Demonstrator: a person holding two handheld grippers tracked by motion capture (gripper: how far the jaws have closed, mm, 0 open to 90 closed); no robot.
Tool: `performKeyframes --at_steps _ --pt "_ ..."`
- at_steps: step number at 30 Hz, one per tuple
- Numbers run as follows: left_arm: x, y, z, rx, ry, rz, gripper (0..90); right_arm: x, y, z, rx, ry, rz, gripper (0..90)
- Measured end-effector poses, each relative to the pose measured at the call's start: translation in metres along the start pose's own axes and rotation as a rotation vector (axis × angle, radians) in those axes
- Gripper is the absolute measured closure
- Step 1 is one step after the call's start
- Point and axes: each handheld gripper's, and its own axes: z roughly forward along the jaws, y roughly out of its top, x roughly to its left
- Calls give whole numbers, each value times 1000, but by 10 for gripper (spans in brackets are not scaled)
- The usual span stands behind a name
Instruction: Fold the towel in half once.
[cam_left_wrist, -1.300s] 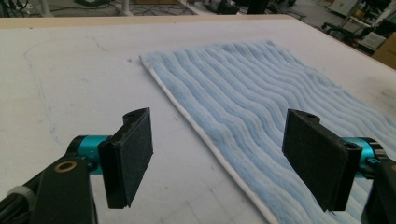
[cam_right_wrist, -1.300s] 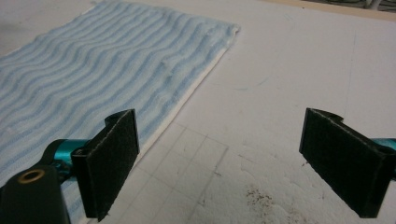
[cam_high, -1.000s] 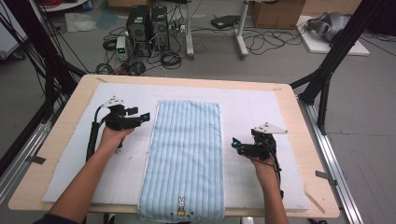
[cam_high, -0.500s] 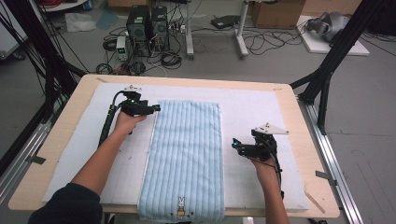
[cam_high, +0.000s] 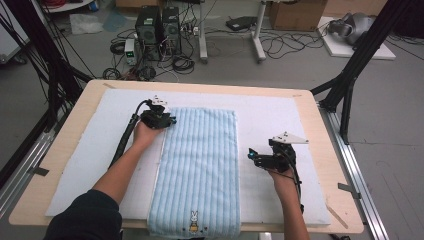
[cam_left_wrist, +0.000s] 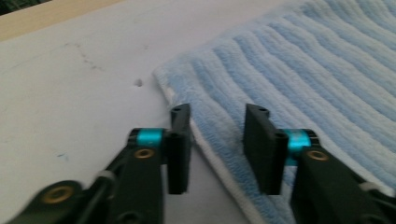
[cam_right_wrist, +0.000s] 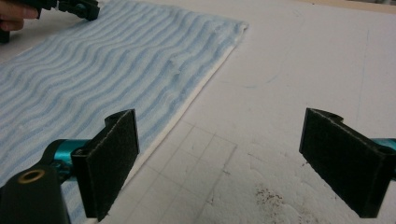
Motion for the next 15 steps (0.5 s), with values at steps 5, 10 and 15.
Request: performKeyframes --at_steps 5,10,15 --pt "3 -1 1 -12 -29 -88 857 0 2 6 3 5 4 111" --pt "9 -2 -1 -16 -55 -146 859 -4 14 25 25 14 18 111" --pt "13 -3 -2 -24 -65 -185 858 -16 36 57 70 26 66 111"
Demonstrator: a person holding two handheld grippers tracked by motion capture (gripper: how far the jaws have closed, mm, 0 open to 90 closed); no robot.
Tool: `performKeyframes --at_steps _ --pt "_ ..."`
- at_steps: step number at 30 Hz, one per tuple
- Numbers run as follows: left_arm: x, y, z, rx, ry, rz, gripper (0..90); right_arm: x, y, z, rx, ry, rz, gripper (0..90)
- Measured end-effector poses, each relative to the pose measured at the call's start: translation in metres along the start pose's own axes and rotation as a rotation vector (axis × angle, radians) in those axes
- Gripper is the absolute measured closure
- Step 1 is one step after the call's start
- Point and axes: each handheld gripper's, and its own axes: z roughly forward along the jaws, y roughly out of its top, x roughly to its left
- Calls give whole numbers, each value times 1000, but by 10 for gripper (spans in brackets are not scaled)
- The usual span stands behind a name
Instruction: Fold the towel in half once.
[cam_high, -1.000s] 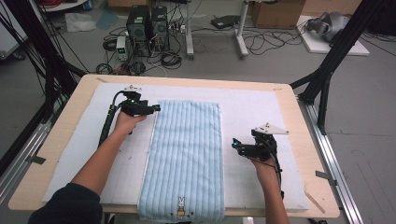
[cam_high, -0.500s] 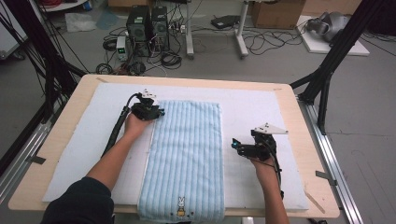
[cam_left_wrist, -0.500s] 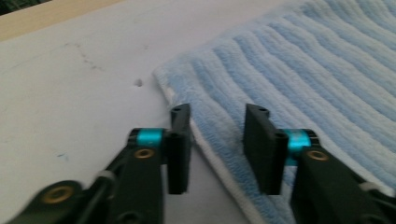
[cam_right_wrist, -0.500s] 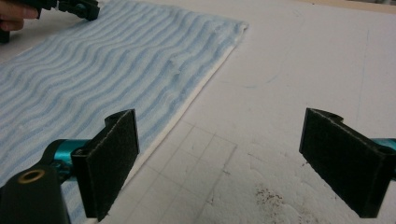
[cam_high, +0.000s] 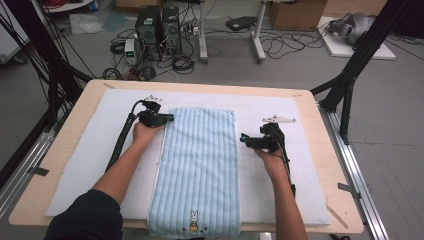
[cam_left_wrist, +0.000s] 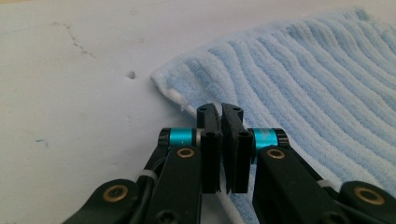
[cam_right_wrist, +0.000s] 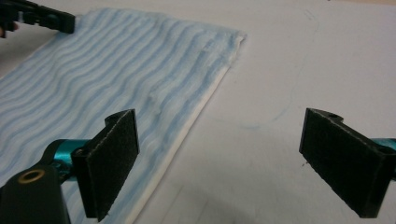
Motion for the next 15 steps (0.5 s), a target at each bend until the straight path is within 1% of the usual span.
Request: performKeyframes --at_steps 2,4,6,10,12,13,14,15 --pt "0 -1 1 3 -3 0 856 -3 9 13 15 8 10 112" --pt "0 -1 1 1 -4 -5 856 -4 16 24 39 3 13 115" --pt "1 -1 1 2 -6 -11 855 -4 23 36 58 -9 -1 138" --pt "2 -2 1 1 -8 -28 855 -4 33 54 81 -6 -27 202" --pt "2 -2 1 3 -10 -43 855 -4 37 62 94 -9 -30 206" --pt "2 -2 2 2 -10 -56 855 -4 39 65 103 -5 -27 233" --pt "2 -2 1 4 -10 -59 855 -4 39 68 94 0 -40 286" --pt "2 -2 2 1 -11 -65 855 -4 39 71 85 1 -44 308"
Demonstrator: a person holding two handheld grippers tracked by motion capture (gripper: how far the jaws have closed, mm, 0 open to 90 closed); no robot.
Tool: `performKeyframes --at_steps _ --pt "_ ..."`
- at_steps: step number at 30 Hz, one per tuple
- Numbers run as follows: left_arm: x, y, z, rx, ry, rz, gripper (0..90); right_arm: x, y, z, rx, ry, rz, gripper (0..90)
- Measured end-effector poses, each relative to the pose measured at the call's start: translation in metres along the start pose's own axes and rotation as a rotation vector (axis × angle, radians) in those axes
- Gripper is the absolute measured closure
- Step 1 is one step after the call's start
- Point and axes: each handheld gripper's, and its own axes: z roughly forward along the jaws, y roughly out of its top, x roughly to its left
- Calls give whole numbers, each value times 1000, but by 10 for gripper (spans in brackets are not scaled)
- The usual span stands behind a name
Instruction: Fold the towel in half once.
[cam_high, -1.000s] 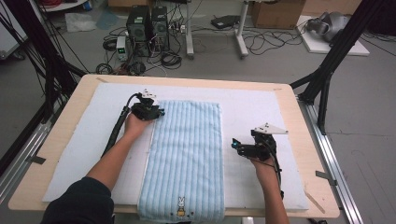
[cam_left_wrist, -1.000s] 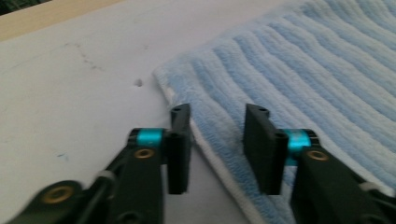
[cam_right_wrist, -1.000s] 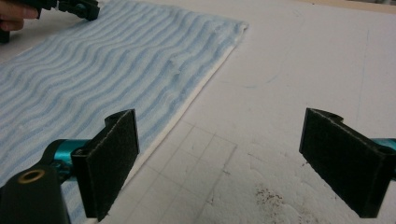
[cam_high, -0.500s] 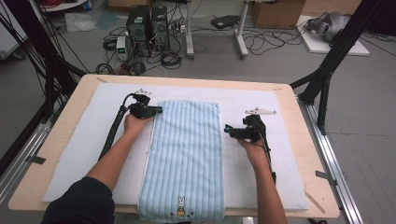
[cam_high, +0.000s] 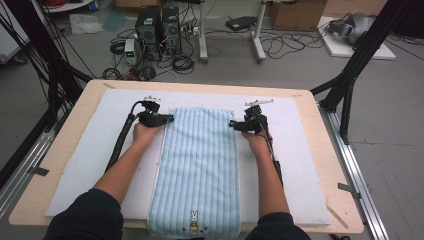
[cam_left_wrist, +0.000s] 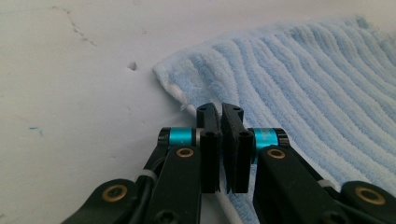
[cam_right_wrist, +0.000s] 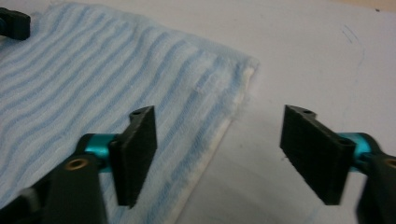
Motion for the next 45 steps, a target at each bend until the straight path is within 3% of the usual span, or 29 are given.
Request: performKeyframes --at_steps 4,7,9,11,14,17,19,22,25,29,33,41,45 --pt "1 0 0 0 -5 -6 855 -2 -6 12 42 7 30 339" --pt "1 0 0 1 -6 -8 856 1 -5 15 20 10 24 421" --pt "1 0 0 1 -4 -11 855 7 -1 20 55 -9 -12 446" --pt "1 0 0 2 -5 -10 856 15 4 23 90 -70 -90 588" --pt "2 1 0 5 -7 -17 860 20 9 26 112 -27 -102 844" --pt "6 3 0 -24 6 -41 861 24 14 29 127 -38 -146 867" --pt "11 7 -1 -42 -3 -67 861 21 17 30 114 -52 -121 868" --pt "15 14 -4 -74 -1 -70 861 19 24 31 53 -59 -100 867" --pt "18 18 -10 -131 -30 -88 860 21 28 31 2 -61 -86 867" --pt "17 19 -19 -124 -67 -66 856 20 28 26 -12 -31 -56 867" --pt "10 18 -31 -161 -88 -55 856 23 28 16 -46 14 -31 867" --pt "-8 7 -59 -194 -145 -20 855 32 19 -13 -87 83 -38 866" --pt "-18 -3 -73 -198 -153 24 853 37 11 -25 -87 104 -46 866"
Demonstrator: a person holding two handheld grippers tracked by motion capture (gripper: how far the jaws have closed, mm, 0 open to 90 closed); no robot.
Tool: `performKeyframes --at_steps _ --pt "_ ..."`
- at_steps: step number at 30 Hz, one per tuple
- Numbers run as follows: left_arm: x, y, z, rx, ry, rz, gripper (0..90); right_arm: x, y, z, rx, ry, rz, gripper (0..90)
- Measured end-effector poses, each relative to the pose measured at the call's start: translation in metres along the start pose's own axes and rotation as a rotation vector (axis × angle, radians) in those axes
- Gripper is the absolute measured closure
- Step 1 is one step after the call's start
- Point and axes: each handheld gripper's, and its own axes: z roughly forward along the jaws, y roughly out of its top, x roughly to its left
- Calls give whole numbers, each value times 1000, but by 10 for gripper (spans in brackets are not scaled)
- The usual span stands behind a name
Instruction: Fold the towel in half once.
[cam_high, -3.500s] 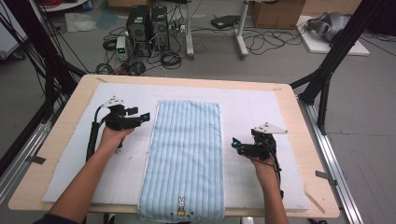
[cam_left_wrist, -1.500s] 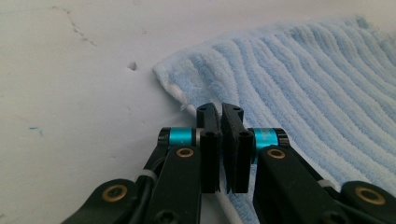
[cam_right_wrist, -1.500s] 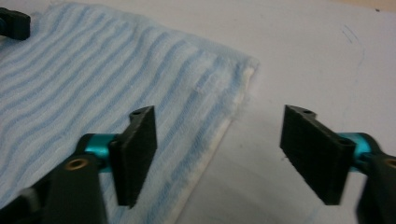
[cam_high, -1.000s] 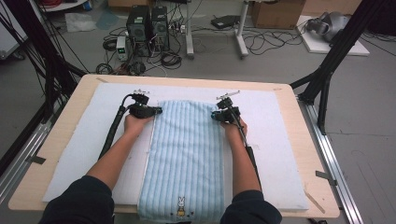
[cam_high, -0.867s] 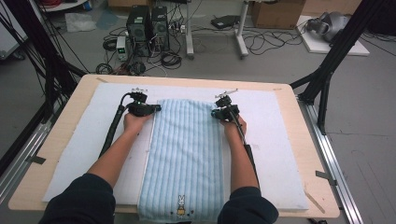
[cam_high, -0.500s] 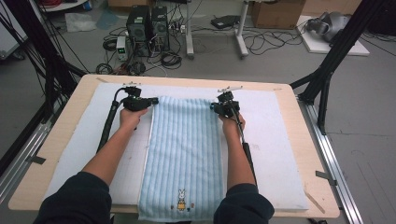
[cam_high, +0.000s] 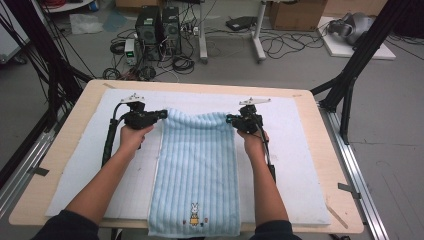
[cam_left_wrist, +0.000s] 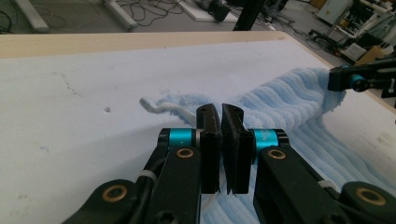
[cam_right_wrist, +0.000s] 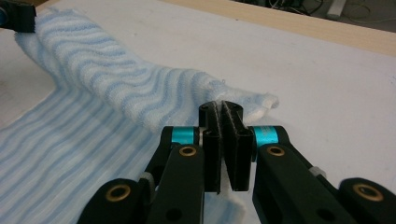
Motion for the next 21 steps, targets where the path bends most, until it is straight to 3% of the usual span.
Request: performKeyframes --at_steps 10,21 --pt "-27 -23 -27 -8 -52 53 852 22 -24 -26 12 36 -40 862" --pt "-41 -55 -45 33 -82 78 850 42 -50 -45 38 55 -65 860"
